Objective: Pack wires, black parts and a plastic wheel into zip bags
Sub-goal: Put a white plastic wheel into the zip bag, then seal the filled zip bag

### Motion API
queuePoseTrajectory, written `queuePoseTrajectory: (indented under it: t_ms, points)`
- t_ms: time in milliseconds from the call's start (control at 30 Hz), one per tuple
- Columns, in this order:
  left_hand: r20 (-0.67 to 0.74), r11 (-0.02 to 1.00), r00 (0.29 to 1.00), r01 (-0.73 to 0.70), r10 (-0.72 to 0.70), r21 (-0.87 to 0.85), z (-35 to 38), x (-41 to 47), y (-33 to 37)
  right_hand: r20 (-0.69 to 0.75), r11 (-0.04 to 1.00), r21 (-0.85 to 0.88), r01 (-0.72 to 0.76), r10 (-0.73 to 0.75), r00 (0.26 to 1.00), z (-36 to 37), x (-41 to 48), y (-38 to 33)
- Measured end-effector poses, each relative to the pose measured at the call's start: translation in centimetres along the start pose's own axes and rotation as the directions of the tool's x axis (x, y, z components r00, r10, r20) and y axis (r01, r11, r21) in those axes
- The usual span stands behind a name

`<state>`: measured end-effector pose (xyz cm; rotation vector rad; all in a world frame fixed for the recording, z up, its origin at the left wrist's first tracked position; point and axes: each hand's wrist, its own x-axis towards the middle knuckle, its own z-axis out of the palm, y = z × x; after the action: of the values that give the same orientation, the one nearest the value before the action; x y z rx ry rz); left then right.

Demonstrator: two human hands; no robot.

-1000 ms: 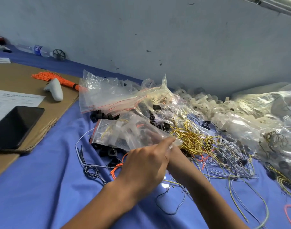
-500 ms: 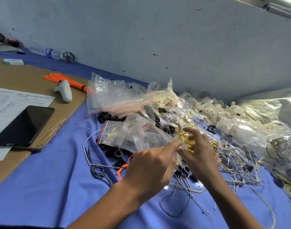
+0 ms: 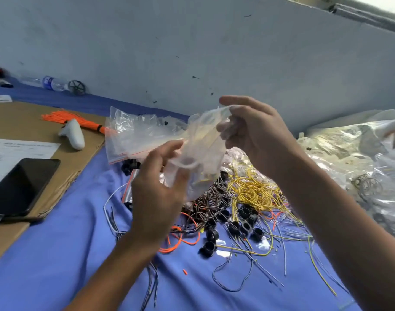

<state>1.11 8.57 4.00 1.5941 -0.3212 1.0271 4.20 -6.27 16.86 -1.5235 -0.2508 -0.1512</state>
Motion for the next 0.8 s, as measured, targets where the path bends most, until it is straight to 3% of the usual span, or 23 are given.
queuePoseTrajectory:
  t_ms: [100, 233, 433, 567, 800]
  points:
    - [0.037, 0.987, 0.998, 0.052, -0.047, -0.151, -0.4, 1.7, 1.0, -0.008, 0.995, 0.088, -0.036, 0.037, 0.999, -1.8, -1.5, -1.3]
    - [0.280, 0.873, 0.951, 0.241, -0.127, -0.423, 0.6, 1.8, 2.5, -0.088, 0.969, 0.191, -0.154, 0.173, 0.981, -5.5, -4.4, -0.8]
    - [0.571, 0.777, 0.806, 0.456, -0.155, -0.434, 2.7, -0.8, 2.7, -0.220, 0.930, 0.215, -0.297, 0.342, 0.913, -9.9, -8.6, 1.2]
    - [0.606, 0.777, 0.781, 0.474, -0.153, -0.414, 3.3, -1.5, 3.2, -0.263, 0.919, 0.229, -0.322, 0.377, 0.888, -11.4, -10.1, 1.4]
    - [0.567, 0.790, 0.814, 0.427, -0.124, -0.440, 3.3, -1.4, 5.0, -0.266, 0.905, 0.295, -0.308, 0.387, 0.883, -11.9, -11.7, 0.3]
